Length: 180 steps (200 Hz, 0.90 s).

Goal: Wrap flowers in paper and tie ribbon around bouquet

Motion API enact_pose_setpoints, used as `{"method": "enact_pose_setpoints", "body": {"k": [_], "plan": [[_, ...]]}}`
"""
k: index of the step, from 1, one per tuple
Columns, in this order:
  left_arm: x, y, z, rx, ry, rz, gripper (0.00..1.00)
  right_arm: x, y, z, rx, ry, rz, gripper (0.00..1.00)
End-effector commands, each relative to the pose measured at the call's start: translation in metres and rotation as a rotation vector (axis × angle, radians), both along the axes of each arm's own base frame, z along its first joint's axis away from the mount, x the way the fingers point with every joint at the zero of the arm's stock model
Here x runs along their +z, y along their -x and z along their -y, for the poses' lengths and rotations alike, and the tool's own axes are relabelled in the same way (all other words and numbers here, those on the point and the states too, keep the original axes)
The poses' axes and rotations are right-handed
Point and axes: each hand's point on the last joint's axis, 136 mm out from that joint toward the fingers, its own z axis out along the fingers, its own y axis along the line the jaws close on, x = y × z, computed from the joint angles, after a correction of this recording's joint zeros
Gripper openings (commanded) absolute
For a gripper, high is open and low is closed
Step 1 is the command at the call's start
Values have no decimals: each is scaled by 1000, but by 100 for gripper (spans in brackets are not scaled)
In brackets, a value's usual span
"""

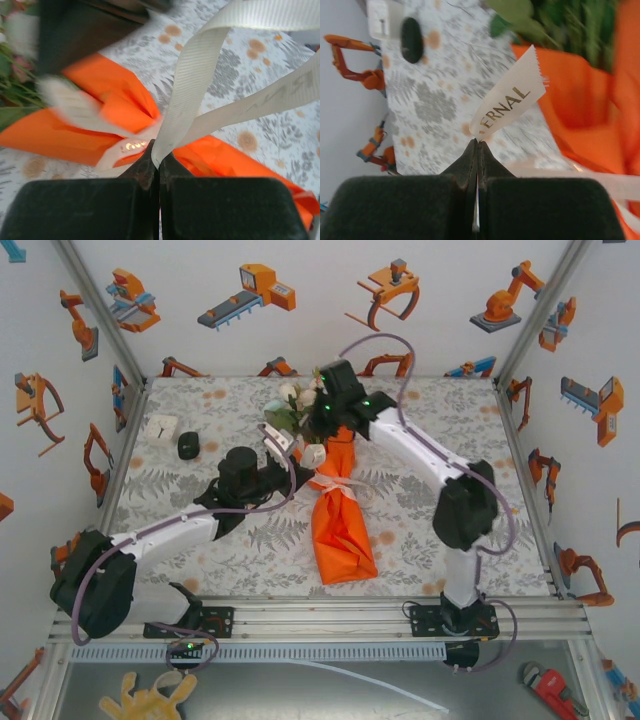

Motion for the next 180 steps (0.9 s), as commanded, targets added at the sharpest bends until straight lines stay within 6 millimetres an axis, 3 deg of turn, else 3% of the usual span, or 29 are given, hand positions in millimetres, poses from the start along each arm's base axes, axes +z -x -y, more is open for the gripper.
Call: {"method": "enact_pose_setpoints", "body": {"k": [1, 12, 22, 30, 37, 43, 66, 83, 96, 104, 112, 131, 150, 162, 180], "plan": [[31, 21, 8, -102, 64, 98, 0, 3, 4, -53, 121, -65, -43, 6], [29, 19, 6, -79, 52, 91, 0, 8, 18, -77, 210, -100, -56, 25], [27, 14, 5, -48, 42, 89, 0, 15, 27, -79, 250, -105, -50, 46], [25, 9, 5, -30, 36, 89, 0, 23, 27, -63, 230, -82, -25, 61], [26, 6, 6, -18, 35, 89, 0, 32, 22, -37, 179, -52, 12, 77], [26, 3, 7, -12, 33, 88, 0, 43, 18, -15, 139, -46, 46, 85], [19, -14, 14, 22, 13, 54, 0, 84, 18, 75, -30, -74, 175, 84], [12, -33, 17, 79, 12, -25, 0, 102, 39, 137, -171, -10, 315, 83], [5, -55, 17, 141, 14, -106, 0, 106, 66, 164, -212, 63, 447, 77], [-1, -66, 18, 169, 7, -151, 0, 100, 84, 167, -201, 116, 530, 74], [-9, -76, 20, 191, -9, -193, 0, 96, 103, 154, -128, 155, 632, 72], [-22, -94, 26, 204, -28, -290, 0, 74, 147, 101, 163, 222, 802, 69], [-37, -110, 26, 214, -15, -415, 0, 30, 194, 43, 612, 427, 972, 66], [-45, -121, 21, 236, 1, -489, 0, 1, 210, 18, 811, 540, 1029, 67], [-60, -135, 15, 245, 9, -583, 0, -29, 217, -13, 1023, 588, 1090, 64]]}}
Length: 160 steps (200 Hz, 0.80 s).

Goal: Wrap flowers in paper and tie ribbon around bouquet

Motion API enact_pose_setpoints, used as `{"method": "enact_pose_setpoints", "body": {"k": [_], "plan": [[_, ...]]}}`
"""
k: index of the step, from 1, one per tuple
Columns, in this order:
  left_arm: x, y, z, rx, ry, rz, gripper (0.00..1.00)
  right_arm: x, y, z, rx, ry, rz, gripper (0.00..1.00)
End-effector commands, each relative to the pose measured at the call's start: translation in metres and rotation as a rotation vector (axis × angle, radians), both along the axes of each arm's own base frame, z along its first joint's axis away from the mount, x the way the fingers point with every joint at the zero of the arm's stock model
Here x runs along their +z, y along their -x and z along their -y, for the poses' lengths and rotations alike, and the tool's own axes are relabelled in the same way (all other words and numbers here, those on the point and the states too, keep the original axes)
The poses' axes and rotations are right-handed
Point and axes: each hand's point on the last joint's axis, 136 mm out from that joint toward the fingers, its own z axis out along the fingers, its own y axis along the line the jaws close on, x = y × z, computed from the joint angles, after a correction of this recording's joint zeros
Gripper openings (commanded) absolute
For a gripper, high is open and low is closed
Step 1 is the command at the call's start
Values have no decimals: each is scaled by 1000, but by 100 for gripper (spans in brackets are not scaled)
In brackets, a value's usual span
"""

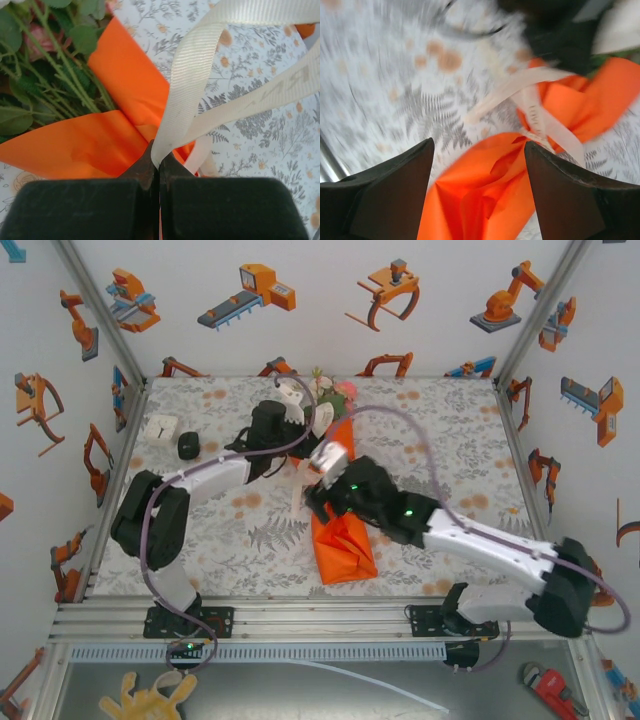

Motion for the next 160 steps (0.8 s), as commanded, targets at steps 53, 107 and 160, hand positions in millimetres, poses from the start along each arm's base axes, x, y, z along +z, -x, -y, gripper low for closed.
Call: {"method": "enact_pose_setpoints", "body": {"k": [53, 107, 160], "plan": [[-45, -42, -17, 19, 118, -367, 0, -96, 4, -104, 668, 487, 245, 60], [-55, -50, -18, -11, 148, -390, 0, -130, -52, -129, 649, 482, 150, 61], [-58, -55, -24, -25, 186, -414, 0, -161, -88, -116, 621, 512, 63, 62]]}}
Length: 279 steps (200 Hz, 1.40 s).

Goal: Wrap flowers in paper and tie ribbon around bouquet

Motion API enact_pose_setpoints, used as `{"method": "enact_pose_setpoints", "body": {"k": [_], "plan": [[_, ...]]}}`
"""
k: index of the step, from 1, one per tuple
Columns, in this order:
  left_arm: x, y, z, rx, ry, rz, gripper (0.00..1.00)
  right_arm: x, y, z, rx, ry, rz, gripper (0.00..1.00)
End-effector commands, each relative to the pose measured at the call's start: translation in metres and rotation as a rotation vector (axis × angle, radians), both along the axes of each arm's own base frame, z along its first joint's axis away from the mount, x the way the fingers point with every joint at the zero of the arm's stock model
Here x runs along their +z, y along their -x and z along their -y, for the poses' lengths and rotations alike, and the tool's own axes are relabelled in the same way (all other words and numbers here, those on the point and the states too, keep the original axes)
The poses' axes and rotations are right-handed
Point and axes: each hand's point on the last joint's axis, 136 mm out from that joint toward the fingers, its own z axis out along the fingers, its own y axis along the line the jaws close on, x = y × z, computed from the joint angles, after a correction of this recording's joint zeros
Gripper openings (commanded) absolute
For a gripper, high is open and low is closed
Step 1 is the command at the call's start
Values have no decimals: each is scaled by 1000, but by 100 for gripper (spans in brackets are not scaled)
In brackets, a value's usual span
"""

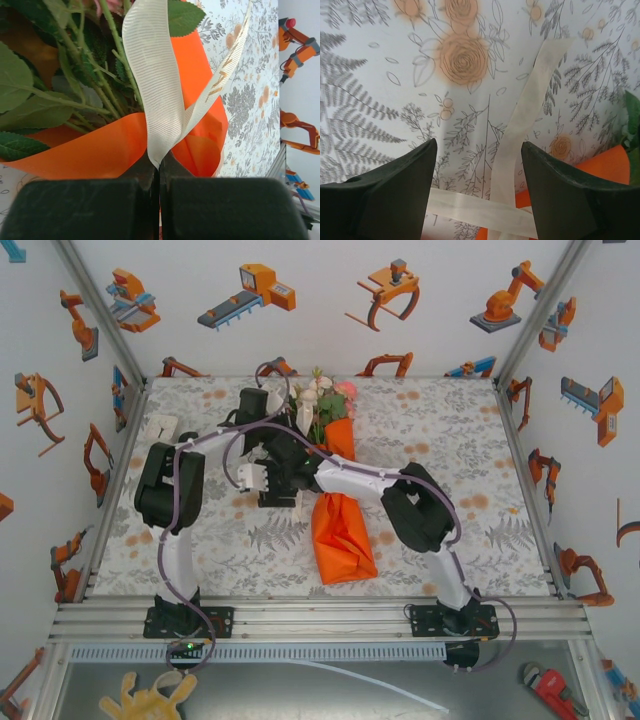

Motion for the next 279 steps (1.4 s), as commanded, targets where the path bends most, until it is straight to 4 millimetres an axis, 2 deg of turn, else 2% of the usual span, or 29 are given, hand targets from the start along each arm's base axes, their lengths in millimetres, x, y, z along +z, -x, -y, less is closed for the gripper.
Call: {"method": "enact_pose_setpoints", "body": {"k": [1, 47, 87, 119, 147, 172, 190, 213, 233, 244, 279], "plan": [[8, -5, 5, -28, 49, -2, 0, -8, -11, 6, -10, 28, -47, 62], [4, -6, 5, -25, 59, -13, 0, -27, -28, 13, -32, 86, -97, 62], [2, -5, 3, -25, 52, -6, 0, -44, -41, 28, -81, 171, -145, 58], [5, -7, 2, -22, 48, 8, 0, -53, -38, 42, -84, 251, -234, 60], [9, -8, 2, -20, 48, 18, 0, -71, -25, 60, -69, 369, -337, 48], [12, -9, 1, -14, 48, 26, 0, -86, -21, 73, -66, 452, -350, 35], [13, -9, 0, -11, 50, 32, 0, -89, -20, 76, -69, 471, -350, 26], [13, -9, -1, -5, 51, 32, 0, -84, -15, 74, -48, 464, -333, 18], [10, -11, -3, 5, 54, 24, 0, -71, -12, 65, -25, 413, -316, 0], [10, -12, -4, 12, 58, 24, 0, -60, -8, 58, -2, 376, -303, 0], [10, -7, -3, -18, 65, 36, 0, -5, 16, 28, 113, 213, -223, 0]]}}
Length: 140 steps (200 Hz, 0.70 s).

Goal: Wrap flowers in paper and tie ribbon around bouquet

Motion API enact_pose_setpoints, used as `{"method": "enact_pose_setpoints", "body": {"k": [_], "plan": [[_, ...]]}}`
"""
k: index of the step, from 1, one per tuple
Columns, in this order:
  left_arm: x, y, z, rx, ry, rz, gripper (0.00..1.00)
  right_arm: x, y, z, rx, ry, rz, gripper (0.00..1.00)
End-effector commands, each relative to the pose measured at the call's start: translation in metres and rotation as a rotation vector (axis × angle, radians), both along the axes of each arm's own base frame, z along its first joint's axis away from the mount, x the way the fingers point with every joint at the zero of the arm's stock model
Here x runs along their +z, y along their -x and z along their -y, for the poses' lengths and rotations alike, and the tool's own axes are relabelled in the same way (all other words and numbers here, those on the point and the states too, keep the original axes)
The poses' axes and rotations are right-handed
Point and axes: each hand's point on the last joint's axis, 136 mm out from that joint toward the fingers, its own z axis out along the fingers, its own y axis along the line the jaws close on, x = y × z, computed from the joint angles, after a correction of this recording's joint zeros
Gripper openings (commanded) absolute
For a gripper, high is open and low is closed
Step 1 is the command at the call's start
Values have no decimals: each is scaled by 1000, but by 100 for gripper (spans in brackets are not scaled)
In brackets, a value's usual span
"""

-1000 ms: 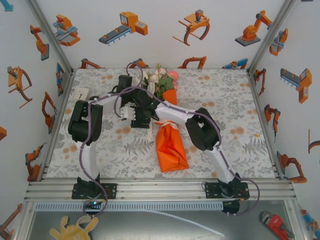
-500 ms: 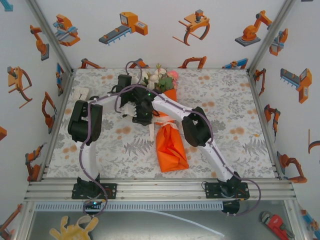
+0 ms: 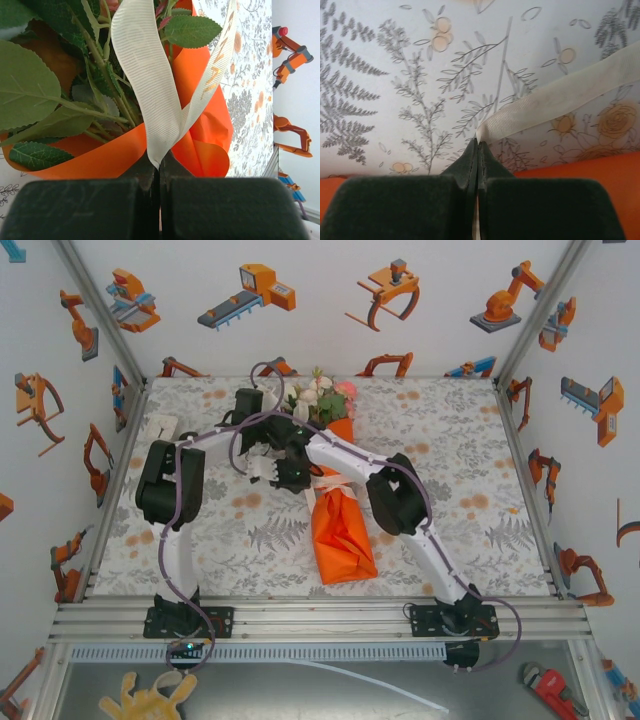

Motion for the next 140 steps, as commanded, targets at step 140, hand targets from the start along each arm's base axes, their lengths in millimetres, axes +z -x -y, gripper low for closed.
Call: {"method": "enact_pose_setpoints", "body": {"k": [140], "plan": [[84, 68, 18, -268, 214, 200, 0, 91, 66, -39, 181, -308, 101, 0]]}}
